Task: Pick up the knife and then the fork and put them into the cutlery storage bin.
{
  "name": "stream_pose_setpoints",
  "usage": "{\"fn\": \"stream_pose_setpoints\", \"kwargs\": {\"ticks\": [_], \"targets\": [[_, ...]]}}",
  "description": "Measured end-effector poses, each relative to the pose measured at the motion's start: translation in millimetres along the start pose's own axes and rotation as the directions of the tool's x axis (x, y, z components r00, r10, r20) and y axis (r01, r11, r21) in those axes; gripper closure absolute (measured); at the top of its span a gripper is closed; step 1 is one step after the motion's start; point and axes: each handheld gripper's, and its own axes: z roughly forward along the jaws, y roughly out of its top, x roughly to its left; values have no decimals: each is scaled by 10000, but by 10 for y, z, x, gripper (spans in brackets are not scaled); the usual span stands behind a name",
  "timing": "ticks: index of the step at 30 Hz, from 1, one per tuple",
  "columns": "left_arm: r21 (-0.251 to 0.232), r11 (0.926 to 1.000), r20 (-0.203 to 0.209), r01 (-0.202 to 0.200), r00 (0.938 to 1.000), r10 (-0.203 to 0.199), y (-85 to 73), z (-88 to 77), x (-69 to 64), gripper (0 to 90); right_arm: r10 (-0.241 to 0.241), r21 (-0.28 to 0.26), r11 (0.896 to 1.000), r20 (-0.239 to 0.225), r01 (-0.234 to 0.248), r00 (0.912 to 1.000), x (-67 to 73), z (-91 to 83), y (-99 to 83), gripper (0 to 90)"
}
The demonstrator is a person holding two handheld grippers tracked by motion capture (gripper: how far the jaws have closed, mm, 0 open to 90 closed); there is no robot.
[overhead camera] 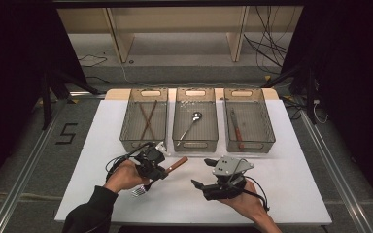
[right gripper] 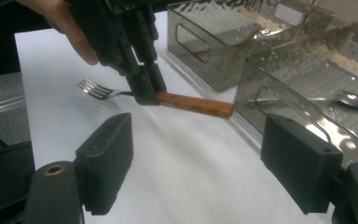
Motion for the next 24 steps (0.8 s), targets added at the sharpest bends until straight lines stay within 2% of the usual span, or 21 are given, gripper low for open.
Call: {"fn": "stream_pose_setpoints", "kwargs": {"ticks": [5, 9, 12, 13, 15, 17, 18, 19, 20, 21, 22, 24], "targets": [[182, 9998, 280, -53, 9996, 48, 26, -62, -54, 772, -603, 38, 9982, 108, 602, 9981, 83, 50, 51, 259], [205, 9995, 395, -228, 9990, 220, 62, -92, -138, 772, -1341, 207, 9908, 277, 1335, 9906, 166, 86, 61, 260], [246, 9988, 495, -413, 9980, 401, 96, -131, -194, 772, -2369, 471, 9710, 582, 2343, 9698, 256, 131, 52, 266], [206, 9989, 527, -422, 9978, 411, 100, -138, -207, 772, -2710, 569, 9619, 682, 2675, 9602, 293, 148, 46, 267], [209, 9986, 636, -495, 9968, 481, 112, -156, -234, 772, -3120, 730, 9490, 792, 3067, 9468, 342, 170, 39, 271], [233, 9980, 637, -594, 9963, 578, 123, -165, -267, 772, -3769, 894, 9251, 985, 3690, 9210, 387, 198, 29, 276], [233, 9975, 697, -664, 9955, 646, 129, -172, -281, 772, -4011, 967, 9147, 968, 3924, 9109, 406, 214, 24, 283], [275, 9969, 711, -735, 9949, 714, 133, -176, -289, 772, -4324, 1086, 9003, 1100, 4216, 8950, 433, 233, 16, 292], [265, 9967, 701, -762, 9948, 742, 136, -179, -303, 772, -4533, 1195, 8898, 1200, 4404, 8832, 447, 244, 14, 297], [263, 9965, 700, -794, 9945, 774, 139, -183, -310, 772, -4641, 1348, 8834, 1193, 4488, 8777, 473, 258, 6, 301], [273, 9965, 723, -786, 9944, 765, 142, -185, -320, 772, -4888, 1398, 8705, 1323, 4720, 8623, 486, 277, 4, 303], [307, 9954, 716, -905, 9935, 881, 148, -195, -333, 772, -5255, 1594, 8485, 1400, 5047, 8392, 519, 306, -11, 323]]}}
